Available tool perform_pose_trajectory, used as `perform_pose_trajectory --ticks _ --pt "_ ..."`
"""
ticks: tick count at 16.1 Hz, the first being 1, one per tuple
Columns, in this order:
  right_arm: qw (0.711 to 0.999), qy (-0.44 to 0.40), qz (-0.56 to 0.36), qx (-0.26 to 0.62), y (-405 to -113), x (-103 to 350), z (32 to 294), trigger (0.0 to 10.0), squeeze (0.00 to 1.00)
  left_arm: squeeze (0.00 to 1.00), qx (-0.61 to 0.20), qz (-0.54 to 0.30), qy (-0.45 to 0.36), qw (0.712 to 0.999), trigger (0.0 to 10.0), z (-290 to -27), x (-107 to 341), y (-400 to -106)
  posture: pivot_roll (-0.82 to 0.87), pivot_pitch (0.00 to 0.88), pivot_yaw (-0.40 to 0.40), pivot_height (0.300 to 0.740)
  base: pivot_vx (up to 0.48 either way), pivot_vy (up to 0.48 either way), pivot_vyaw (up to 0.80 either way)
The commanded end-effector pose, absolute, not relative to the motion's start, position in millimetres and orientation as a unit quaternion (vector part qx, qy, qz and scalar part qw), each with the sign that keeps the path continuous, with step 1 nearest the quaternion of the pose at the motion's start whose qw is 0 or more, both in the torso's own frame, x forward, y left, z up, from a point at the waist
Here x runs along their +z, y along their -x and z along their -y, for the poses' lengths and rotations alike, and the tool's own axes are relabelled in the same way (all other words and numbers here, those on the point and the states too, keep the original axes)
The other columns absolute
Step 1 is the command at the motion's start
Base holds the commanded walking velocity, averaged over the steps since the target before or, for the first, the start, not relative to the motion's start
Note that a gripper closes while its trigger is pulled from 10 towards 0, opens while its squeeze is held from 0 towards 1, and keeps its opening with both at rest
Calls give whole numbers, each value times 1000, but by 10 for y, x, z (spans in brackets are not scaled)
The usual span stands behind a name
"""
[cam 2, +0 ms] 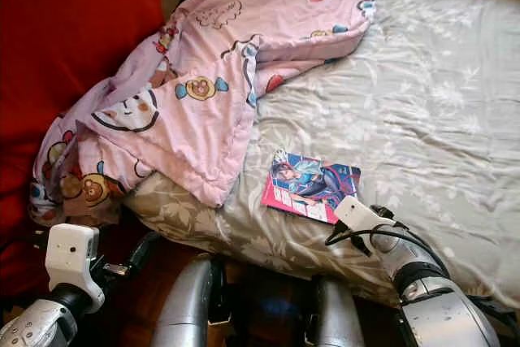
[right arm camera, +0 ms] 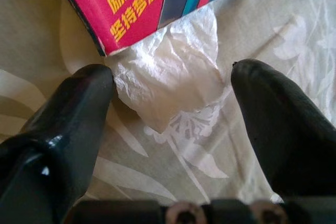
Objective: Clean up the room
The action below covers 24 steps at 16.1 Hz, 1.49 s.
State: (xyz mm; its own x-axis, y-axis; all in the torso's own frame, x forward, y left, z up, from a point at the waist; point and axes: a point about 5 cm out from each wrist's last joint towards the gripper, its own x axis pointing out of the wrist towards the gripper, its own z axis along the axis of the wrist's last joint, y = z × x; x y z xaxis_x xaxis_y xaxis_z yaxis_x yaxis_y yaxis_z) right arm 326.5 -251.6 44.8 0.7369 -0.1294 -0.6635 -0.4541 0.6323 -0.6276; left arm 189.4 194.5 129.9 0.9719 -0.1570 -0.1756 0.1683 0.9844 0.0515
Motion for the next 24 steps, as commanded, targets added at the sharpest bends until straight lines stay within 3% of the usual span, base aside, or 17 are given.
perform_pose_trajectory --ticks 1,4,5,6,7,9,10,19,20,21,24 --pt "829 408 -371 92 -3179 358 2561 10000 0 0 -78 -97 -41 991 10000 -1983 1307 -1844 273 333 86 627 0 0 0" --pt "829 405 -375 87 -3156 343 2589 10000 0 0 -80 -102 -39 991 10000 -1962 1296 -1826 272 332 88 627 0 0 0" --pt "829 404 -377 87 -3148 333 2589 2667 0 0 -81 -102 -39 991 10000 -1956 1296 -1823 272 332 88 627 0 0 0" --pt "829 403 -377 87 -3147 332 2588 2667 0 0 -81 -102 -38 991 10000 -1954 1296 -1822 272 332 88 627 0 0 0" --pt "829 400 -378 93 -3138 311 2564 0 0 0 -82 -101 -38 991 10000 -1945 1313 -1821 271 336 87 627 0 0 0" --pt "829 399 -379 94 -3132 301 2558 0 0 0 -83 -100 -38 991 10000 -1938 1324 -1820 274 336 87 627 0 0 0" --pt "829 399 -380 96 -3131 297 2551 10000 0 0 -81 -98 -39 991 10000 -1940 1331 -1815 276 341 86 627 0 0 0" --pt "834 405 -365 87 -3179 337 2518 10000 0 0 -78 -94 -41 992 10000 -1909 1401 -1750 280 358 87 627 0 0 0" --pt "833 408 -363 85 -3180 338 2521 2745 0 0 -78 -91 -40 992 10000 -1899 1421 -1757 280 358 87 627 0 0 0" --pt "834 409 -362 81 -3181 340 2522 0 0 0 -80 -90 -44 992 10000 -1897 1428 -1759 280 358 87 627 0 0 0" --pt "834 414 -355 79 -3198 356 2513 0 0 0 -83 -95 -54 990 10000 -1902 1412 -1728 288 360 86 627 0 0 0"
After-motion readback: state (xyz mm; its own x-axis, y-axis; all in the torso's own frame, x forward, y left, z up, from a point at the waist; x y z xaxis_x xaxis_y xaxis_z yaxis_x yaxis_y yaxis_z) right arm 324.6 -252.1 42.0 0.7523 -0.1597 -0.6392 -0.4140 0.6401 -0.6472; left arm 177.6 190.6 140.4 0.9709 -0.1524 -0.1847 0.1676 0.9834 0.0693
